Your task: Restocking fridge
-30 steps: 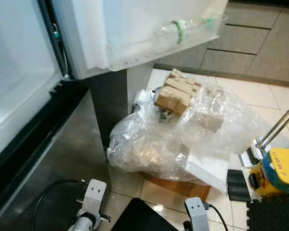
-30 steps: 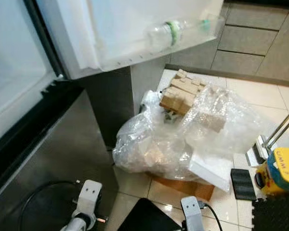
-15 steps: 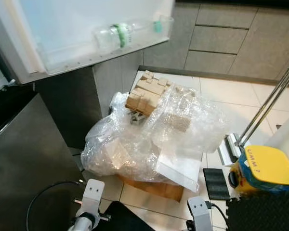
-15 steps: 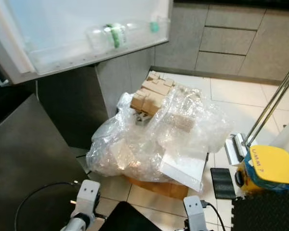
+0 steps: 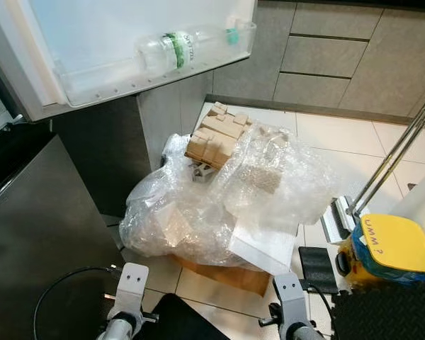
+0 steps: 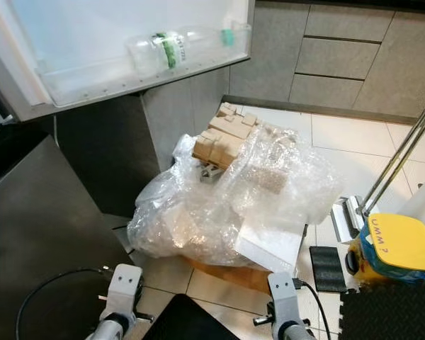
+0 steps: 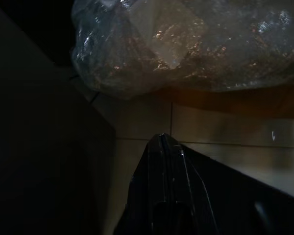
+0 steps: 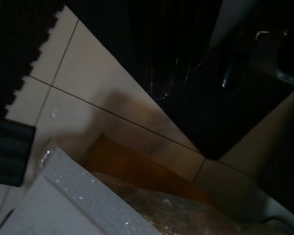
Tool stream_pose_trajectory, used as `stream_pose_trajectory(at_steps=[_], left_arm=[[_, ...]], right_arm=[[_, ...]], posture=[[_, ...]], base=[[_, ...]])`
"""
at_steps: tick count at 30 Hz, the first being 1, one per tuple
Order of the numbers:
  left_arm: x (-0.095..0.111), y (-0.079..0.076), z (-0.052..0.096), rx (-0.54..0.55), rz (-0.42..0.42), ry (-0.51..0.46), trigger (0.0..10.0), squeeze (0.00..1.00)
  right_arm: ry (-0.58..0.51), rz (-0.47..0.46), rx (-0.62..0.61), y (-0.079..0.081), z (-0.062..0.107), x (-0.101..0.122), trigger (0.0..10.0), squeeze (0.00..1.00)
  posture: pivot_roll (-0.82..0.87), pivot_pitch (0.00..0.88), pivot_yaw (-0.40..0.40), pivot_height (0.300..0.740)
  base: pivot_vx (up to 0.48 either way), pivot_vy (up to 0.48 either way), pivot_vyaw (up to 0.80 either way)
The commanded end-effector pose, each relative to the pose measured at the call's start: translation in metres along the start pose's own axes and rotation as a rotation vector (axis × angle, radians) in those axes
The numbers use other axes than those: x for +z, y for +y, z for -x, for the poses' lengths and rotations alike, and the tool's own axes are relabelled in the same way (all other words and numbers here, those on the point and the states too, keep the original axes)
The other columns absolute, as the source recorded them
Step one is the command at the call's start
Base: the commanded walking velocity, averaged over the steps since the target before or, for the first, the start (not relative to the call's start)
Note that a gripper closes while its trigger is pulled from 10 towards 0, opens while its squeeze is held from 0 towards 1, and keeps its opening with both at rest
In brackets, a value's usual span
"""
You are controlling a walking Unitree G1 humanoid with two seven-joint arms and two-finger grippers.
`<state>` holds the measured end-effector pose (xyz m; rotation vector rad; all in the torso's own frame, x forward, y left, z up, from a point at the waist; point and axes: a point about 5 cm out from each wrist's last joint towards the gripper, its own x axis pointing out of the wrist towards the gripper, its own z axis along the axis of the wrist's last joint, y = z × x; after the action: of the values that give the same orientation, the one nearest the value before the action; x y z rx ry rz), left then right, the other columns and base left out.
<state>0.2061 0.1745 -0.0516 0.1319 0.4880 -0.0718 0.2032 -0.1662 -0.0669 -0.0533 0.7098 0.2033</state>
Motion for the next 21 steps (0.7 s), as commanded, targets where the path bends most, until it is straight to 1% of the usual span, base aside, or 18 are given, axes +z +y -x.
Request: stream_pose_trajectory(at_steps=[1, 3, 4, 5, 6, 7, 8, 9, 10, 12, 13, 15, 16, 17, 18, 19, 20, 21], left_arm=[[0.000, 0.004, 0.001, 0.013, 0.006, -0.007, 10.0, 0.00], [0.004, 0.007, 0.000, 0.020, -0.012, -0.035, 10.0, 0.00], [0.004, 0.007, 0.000, 0.020, -0.012, -0.035, 10.0, 0.00], [0.012, 0.016, -0.002, 0.041, -0.010, -0.077, 10.0, 0.00], [0.012, 0.016, -0.002, 0.041, -0.010, -0.077, 10.0, 0.00], [0.018, 0.023, -0.003, 0.058, -0.002, -0.111, 10.0, 0.00], [0.018, 0.023, -0.003, 0.058, -0.002, -0.111, 10.0, 0.00], [0.022, 0.026, -0.004, 0.066, -0.004, -0.129, 10.0, 0.00], [0.027, 0.030, -0.005, 0.074, -0.005, -0.159, 10.0, 0.00], [0.044, 0.039, -0.007, 0.080, -0.029, -0.238, 10.0, 0.00], [0.051, 0.042, -0.008, 0.079, -0.036, -0.271, 10.0, 0.00], [0.062, 0.044, -0.010, 0.067, -0.057, -0.321, 10.0, 0.00], [0.065, 0.045, -0.011, 0.063, -0.068, -0.333, 10.0, 0.00], [0.081, 0.046, -0.013, 0.058, -0.099, -0.396, 10.0, 0.00], [0.086, 0.046, -0.014, 0.058, -0.105, -0.417, 10.0, 0.00], [0.086, 0.046, -0.014, 0.058, -0.105, -0.417, 10.0, 0.00], [0.090, 0.046, -0.015, 0.059, -0.112, -0.436, 10.0, 0.00], [0.099, 0.046, -0.017, 0.062, -0.115, -0.466, 10.0, 0.00]], right_arm=[[-0.049, -0.015, -0.018, -0.006, -0.002, 0.010, 10.0, 0.00], [-0.145, -0.036, -0.019, -0.007, -0.006, 0.032, 10.0, 0.00], [-0.145, -0.036, -0.019, -0.007, -0.006, 0.032, 10.0, 0.00], [-0.271, -0.038, -0.008, -0.009, -0.011, 0.064, 10.0, 0.00], [-0.271, -0.038, -0.008, -0.009, -0.011, 0.064, 10.0, 0.00], [-0.358, -0.038, 0.001, -0.009, -0.013, 0.086, 10.0, 0.00], [-0.358, -0.038, 0.001, -0.009, -0.013, 0.086, 10.0, 0.00], [-0.402, -0.036, 0.007, -0.009, -0.013, 0.096, 10.0, 0.00], [-0.473, -0.048, 0.019, -0.008, -0.013, 0.112, 10.0, 0.00], [-0.663, -0.073, 0.059, -0.004, -0.008, 0.157, 10.0, 0.00], [-0.739, -0.082, 0.077, -0.002, -0.005, 0.175, 10.0, 0.00], [-0.853, -0.090, 0.109, 0.003, 0.002, 0.205, 10.0, 0.00], [-0.882, -0.092, 0.119, 0.004, 0.004, 0.213, 10.0, 0.00], [-1.014, -0.108, 0.164, 0.010, 0.016, 0.252, 9.6, 0.00], [-1.055, -0.113, 0.181, 0.013, 0.020, 0.264, 9.6, 0.00], [-1.055, -0.113, 0.181, 0.013, 0.020, 0.264, 9.6, 0.00], [-1.092, -0.115, 0.198, 0.015, 0.025, 0.275, 6.5, 0.00], [-1.144, -0.117, 0.228, 0.019, 0.031, 0.291, 0.0, 0.00]], posture=[[-0.11, 0.085, 0.004, 0.740], [-0.12, 0.085, 0.006, 0.740], [-0.12, 0.085, 0.006, 0.740], [-0.13, 0.085, 0.008, 0.740], [-0.13, 0.085, 0.008, 0.740], [-0.13, 0.085, 0.007, 0.740], [-0.13, 0.085, 0.007, 0.740], [-0.13, 0.085, 0.007, 0.740], [-0.13, 0.085, 0.004, 0.740], [-0.13, 0.085, 0.003, 0.740], [-0.12, 0.083, 0.001, 0.740], [-0.12, 0.081, 0.000, 0.740], [-0.12, 0.081, 0.000, 0.740], [-0.12, 0.079, -0.004, 0.740], [-0.12, 0.079, -0.004, 0.740], [-0.12, 0.079, -0.004, 0.740], [-0.12, 0.078, -0.004, 0.740], [-0.12, 0.077, -0.006, 0.740]], base=[[0.000, 0.000, 0.00], [0.000, 0.000, 0.00], [0.000, 0.000, 0.00], [0.000, 0.000, 0.00], [0.000, 0.000, 0.00], [0.000, 0.000, 0.00], [0.000, 0.000, 0.00], [0.000, 0.000, 0.00], [0.000, 0.000, 0.00], [0.000, 0.000, 0.00], [0.000, 0.000, 0.00], [0.000, 0.000, 0.00], [0.000, 0.000, 0.00], [0.000, 0.000, 0.00], [0.000, 0.000, 0.00], [0.000, 0.000, 0.00], [0.000, 0.000, 0.00], [0.000, 0.000, 0.00]])
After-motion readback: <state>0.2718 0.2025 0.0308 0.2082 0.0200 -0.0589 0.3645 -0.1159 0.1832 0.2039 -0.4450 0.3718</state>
